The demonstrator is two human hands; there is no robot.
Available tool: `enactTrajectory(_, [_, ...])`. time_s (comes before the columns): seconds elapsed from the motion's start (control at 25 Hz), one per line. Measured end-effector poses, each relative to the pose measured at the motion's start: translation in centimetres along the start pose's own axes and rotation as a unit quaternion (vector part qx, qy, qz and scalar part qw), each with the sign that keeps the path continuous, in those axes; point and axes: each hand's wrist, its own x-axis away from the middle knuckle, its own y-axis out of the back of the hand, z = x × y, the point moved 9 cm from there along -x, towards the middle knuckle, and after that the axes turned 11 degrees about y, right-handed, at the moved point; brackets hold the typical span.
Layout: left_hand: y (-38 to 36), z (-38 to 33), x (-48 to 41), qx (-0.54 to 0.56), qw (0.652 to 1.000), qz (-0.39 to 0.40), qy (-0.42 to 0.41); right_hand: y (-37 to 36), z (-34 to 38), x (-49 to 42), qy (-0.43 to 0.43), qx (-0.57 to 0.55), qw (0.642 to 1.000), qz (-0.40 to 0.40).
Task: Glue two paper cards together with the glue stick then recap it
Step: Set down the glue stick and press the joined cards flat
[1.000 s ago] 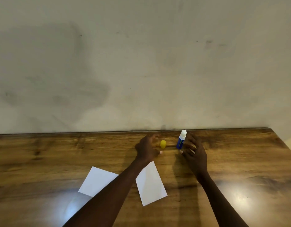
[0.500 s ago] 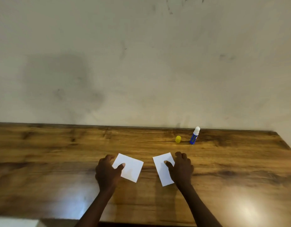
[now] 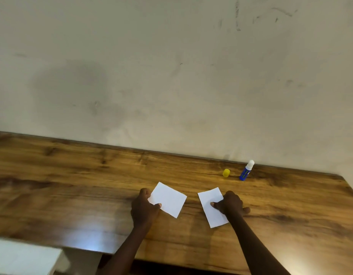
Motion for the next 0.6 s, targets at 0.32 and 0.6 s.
enactTrajectory(0.32, [-1.9, -1.6, -1.3, 0.12, 0.986, 0.114, -0.017, 2.2, 5.2, -1.5, 0.154, -0.094, 0.984, 0.003])
enactTrajectory(0.6, [-1.9, 0.8, -1.5, 0.29, 0.951, 0.109, 0.0, -1.5, 11.2, -0.6, 0.243, -0.146, 0.958, 0.038])
